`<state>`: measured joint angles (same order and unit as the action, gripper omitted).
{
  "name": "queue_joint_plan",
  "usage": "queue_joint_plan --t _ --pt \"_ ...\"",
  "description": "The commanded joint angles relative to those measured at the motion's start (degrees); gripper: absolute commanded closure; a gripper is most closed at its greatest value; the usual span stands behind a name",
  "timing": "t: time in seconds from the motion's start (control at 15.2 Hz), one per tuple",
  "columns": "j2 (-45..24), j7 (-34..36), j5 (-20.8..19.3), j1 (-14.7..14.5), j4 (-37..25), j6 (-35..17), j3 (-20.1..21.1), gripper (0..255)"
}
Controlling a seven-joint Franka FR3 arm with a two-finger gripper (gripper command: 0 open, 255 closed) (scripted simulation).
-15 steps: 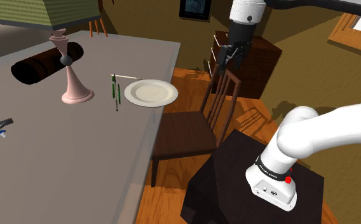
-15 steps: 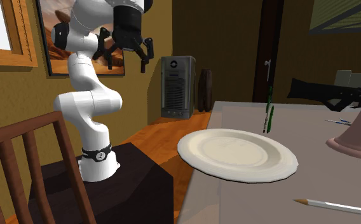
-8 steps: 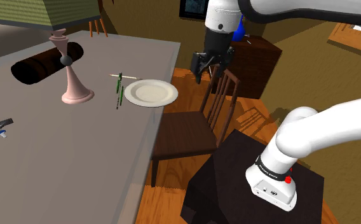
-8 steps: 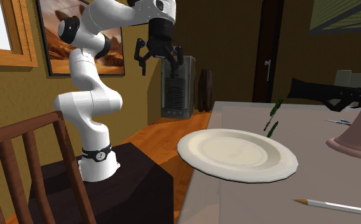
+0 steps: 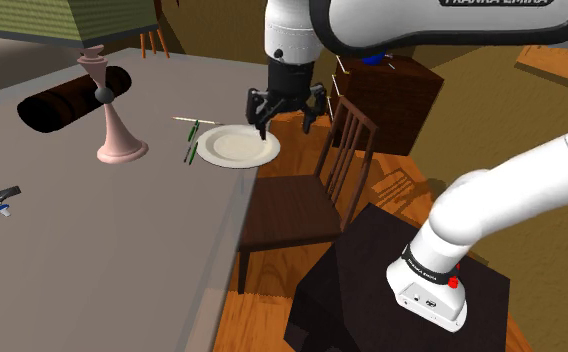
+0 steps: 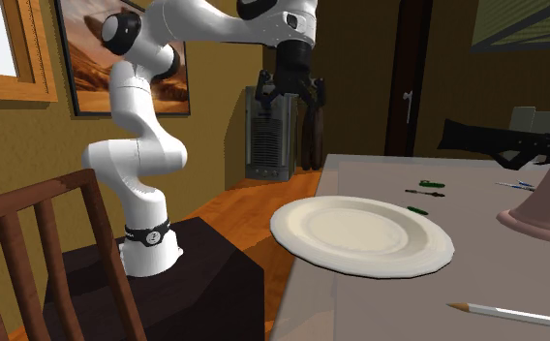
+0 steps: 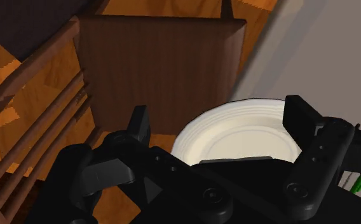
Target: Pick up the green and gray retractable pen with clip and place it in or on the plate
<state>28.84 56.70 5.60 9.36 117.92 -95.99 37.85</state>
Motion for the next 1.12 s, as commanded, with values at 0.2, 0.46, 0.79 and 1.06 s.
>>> queue_joint_plan --t 0.2,0.46,0.79,1.06 --pt "-12.4 16.3 -7.1 6.4 -10.1 -1.2 11.9 0" --pt "-28.9 33.3 -21.2 9.3 -20.7 1.6 23.2 0" --pt "-51.1 50.4 -41.2 -6.1 -38.8 11.8 21.1 0" --pt "-64.1 54.6 -51.0 -21.3 -58.5 20.0 13.8 0"
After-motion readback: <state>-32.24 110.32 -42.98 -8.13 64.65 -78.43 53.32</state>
